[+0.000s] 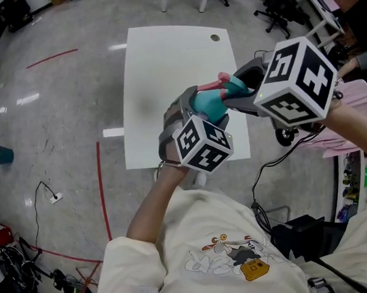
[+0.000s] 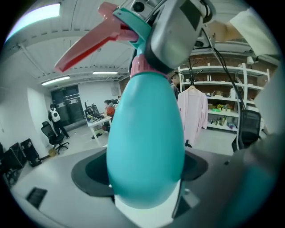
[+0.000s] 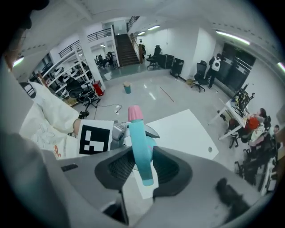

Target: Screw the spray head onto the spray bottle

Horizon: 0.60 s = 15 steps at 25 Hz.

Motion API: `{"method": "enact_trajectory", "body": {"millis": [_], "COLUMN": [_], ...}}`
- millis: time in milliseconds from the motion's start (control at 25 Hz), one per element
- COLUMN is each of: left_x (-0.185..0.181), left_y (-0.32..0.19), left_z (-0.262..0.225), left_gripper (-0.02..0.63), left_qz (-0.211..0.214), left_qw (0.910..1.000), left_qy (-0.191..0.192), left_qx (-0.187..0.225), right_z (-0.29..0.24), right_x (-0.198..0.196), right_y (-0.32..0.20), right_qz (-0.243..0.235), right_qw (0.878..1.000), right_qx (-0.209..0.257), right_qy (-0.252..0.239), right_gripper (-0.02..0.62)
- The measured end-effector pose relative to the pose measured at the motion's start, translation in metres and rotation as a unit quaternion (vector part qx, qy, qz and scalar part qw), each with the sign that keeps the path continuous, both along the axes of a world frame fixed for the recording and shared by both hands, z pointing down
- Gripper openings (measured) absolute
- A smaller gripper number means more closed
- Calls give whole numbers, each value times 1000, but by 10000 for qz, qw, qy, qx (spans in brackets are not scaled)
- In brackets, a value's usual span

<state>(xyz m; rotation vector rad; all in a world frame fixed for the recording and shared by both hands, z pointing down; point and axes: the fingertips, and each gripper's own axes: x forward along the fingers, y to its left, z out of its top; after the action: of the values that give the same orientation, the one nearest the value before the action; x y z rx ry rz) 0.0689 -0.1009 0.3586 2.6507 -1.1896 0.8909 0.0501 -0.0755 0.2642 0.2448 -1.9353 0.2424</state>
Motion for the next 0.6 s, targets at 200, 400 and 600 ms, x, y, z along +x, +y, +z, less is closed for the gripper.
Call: {"method": "enact_trajectory", "body": {"millis": [200, 400, 600], "left_x": [-15, -27, -23], "left_y": [-9, -15, -13], "left_z": [-1, -1, 9], "left_gripper": [426, 426, 427], "left_qz": [-496, -849, -776], "left_qw": [9955, 9834, 9869], "left_qy": [-633, -1250, -1141], "left_qx": [502, 1006, 832], "right_z": [5, 11, 18], "right_x": [4, 7, 6], "right_y": [-3, -3, -1], "right_qz": [939, 1479, 1286], "right_qw": [9945, 9856, 9889], "right_qx": [-406, -671, -626], "right_qy": [-224, -477, -389], "right_gripper": [129, 129, 129]}}
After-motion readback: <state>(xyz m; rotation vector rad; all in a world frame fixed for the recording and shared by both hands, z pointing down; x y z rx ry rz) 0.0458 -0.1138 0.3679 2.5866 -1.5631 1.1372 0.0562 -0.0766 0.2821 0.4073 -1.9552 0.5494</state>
